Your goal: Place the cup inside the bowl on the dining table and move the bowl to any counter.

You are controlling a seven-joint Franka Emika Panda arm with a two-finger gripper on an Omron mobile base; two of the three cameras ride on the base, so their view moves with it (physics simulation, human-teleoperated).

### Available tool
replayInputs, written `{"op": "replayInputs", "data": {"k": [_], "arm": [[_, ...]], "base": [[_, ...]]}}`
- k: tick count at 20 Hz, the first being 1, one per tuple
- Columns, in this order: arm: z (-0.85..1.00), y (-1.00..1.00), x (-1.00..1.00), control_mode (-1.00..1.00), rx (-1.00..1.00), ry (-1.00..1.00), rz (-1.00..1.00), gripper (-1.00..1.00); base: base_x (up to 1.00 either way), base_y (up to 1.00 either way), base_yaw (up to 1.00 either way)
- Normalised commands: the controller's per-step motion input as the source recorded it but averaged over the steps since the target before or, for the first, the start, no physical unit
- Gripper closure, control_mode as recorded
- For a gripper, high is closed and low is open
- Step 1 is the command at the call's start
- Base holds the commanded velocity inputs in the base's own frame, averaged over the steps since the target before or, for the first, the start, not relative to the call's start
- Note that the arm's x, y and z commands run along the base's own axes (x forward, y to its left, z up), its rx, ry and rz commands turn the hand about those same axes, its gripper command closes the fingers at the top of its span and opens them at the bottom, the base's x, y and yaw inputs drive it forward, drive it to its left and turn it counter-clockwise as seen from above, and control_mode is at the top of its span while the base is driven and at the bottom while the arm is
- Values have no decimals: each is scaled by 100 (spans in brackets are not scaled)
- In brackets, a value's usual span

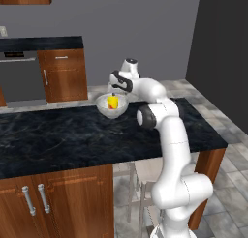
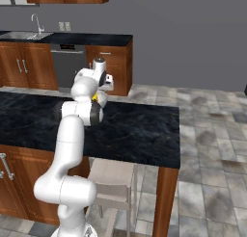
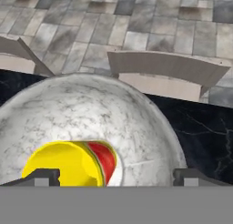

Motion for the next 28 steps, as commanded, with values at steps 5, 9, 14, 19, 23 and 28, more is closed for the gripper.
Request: {"op": "replayInputs", "data": {"k": [5,9,14,19,23,28], "arm": [[0,-17,-28,-100,5,1,0,-100],[0,-14,-26,-100,5,1,0,-100],[0,-15,-31,-100,5,4,0,-100],[0,-10,-29,-100,6,7,0,-100],[0,-3,-9,-100,5,5,-2,-100],[1,0,0,-100,5,2,-11,-100]], "base": [[0,0,0],[0,0,0],[0,0,0],[0,0,0],[0,0,0],[0,0,0]]}}
